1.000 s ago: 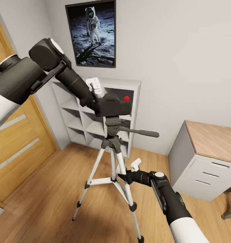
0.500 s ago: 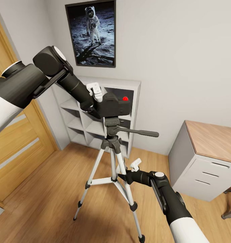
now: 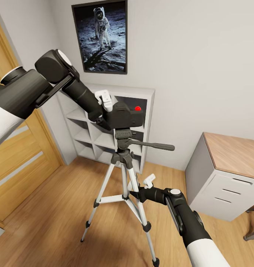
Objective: Attach the digital camera to the camera tripod in the bedroom.
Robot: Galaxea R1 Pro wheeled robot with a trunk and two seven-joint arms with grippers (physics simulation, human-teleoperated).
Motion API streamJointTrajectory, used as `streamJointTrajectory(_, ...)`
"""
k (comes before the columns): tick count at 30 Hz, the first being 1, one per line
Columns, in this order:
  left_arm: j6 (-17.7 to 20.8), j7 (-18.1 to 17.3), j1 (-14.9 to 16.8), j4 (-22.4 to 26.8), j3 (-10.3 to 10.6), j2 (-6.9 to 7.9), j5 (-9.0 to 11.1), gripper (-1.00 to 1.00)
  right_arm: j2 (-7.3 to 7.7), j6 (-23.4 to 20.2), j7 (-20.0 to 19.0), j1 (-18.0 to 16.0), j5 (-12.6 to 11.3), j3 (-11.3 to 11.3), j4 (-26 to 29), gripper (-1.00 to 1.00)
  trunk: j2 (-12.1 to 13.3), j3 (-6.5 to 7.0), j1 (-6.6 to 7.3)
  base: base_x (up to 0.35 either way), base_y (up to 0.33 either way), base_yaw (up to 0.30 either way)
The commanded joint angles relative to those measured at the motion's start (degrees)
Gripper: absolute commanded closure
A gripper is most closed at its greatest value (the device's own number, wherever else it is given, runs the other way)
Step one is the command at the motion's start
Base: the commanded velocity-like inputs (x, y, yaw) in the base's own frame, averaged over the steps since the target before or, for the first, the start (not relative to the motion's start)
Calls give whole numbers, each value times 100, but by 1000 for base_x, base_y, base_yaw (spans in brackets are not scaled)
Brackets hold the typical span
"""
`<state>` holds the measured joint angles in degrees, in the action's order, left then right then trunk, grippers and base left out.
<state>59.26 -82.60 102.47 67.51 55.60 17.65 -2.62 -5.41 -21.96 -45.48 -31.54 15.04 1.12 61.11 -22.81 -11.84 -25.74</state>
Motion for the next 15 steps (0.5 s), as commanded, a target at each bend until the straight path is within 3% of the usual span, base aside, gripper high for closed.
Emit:
streamJointTrajectory(1,60,-37,10,8,1,7,-24,-100,-4,12,-21,-5,201,-6,6,100,-10,-13,-5,0,0,0)
streamJointTrajectory(7,60,-33,10,5,-234,33,23,-100,-4,15,-22,-4,201,-6,6,100,-10,-13,-5,0,0,0)
streamJointTrajectory(12,57,-26,14,1,-1060,135,69,-100,-4,16,-20,-4,201,-6,6,100,-10,-13,-5,0,0,0)
streamJointTrajectory(13,55,-23,16,3,-1410,197,69,-100,-4,16,-21,-3,201,-6,6,100,-10,-13,-5,0,0,0)
streamJointTrajectory(15,53,-22,14,5,-1745,286,70,-100,-4,16,-21,-4,201,-6,6,100,-10,-13,-5,0,0,0)
